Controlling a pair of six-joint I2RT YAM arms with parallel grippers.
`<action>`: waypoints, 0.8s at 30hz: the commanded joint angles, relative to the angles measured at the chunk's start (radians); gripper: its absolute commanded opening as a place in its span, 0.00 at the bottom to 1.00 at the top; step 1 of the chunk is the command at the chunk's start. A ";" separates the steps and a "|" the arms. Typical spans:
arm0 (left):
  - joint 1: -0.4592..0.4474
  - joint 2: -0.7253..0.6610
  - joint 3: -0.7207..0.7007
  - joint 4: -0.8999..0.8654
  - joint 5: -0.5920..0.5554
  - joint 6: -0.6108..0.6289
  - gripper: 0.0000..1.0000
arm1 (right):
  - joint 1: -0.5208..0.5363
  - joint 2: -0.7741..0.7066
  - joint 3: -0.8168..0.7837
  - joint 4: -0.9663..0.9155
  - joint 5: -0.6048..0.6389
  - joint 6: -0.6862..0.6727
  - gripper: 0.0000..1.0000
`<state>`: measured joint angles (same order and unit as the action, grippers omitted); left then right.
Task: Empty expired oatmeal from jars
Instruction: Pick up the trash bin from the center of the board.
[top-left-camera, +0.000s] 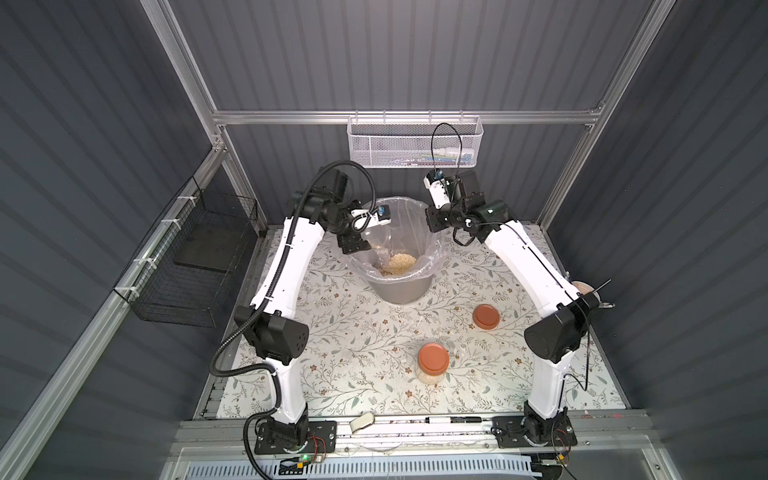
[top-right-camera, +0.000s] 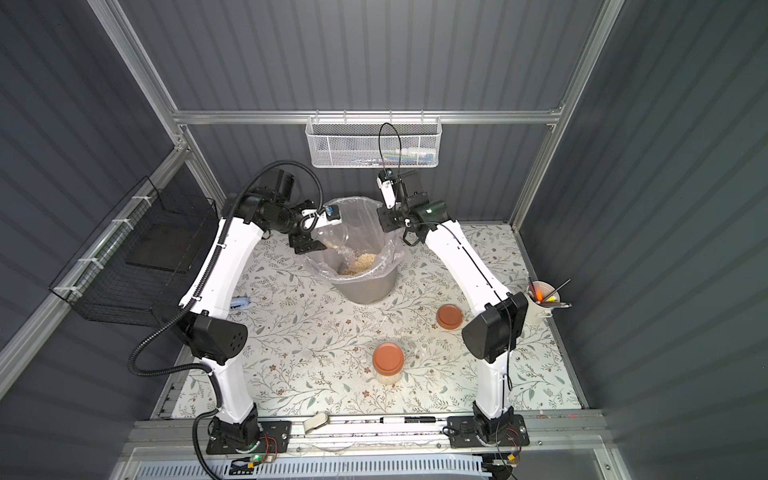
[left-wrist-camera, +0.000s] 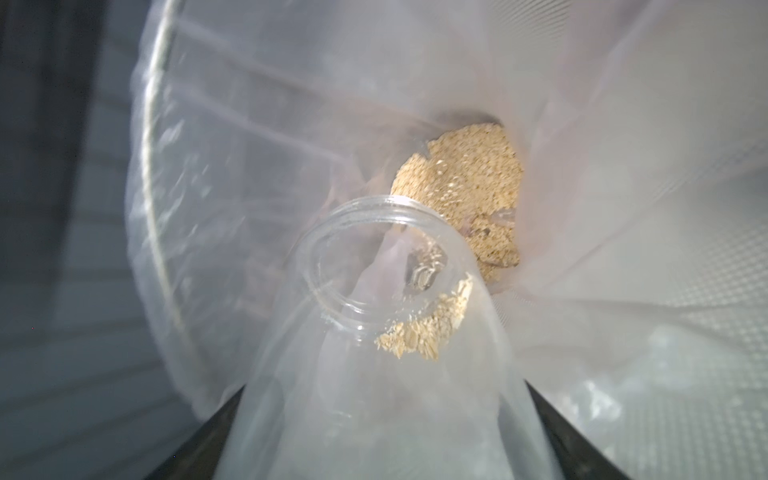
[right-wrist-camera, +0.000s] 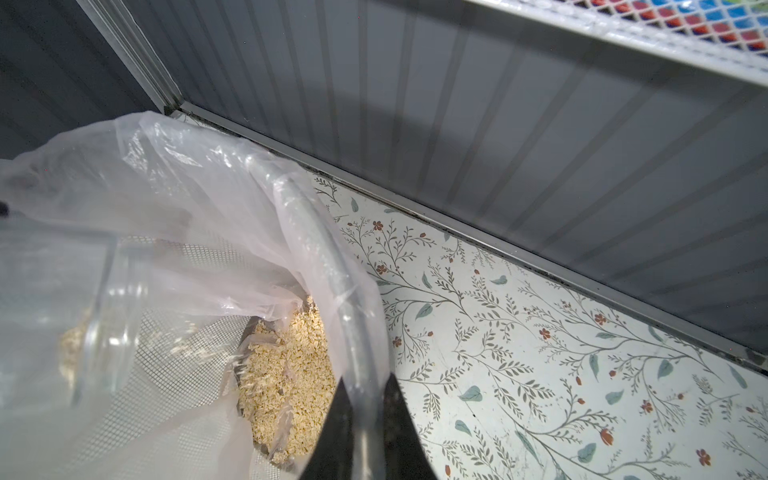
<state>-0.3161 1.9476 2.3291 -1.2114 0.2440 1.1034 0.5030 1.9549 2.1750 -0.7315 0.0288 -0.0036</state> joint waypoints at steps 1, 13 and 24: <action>-0.070 0.002 0.027 0.028 -0.028 -0.025 0.00 | 0.001 -0.016 0.038 0.039 0.001 -0.011 0.03; -0.198 0.097 0.140 -0.037 -0.110 0.016 0.00 | 0.002 -0.021 0.035 0.041 0.000 -0.006 0.03; 0.090 0.000 0.068 0.002 -0.005 -0.086 0.00 | -0.001 -0.029 0.002 0.066 -0.018 0.012 0.03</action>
<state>-0.2249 1.9430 2.3310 -1.2095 0.2951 1.0512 0.5343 1.9553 2.1582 -0.6544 0.0025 0.0422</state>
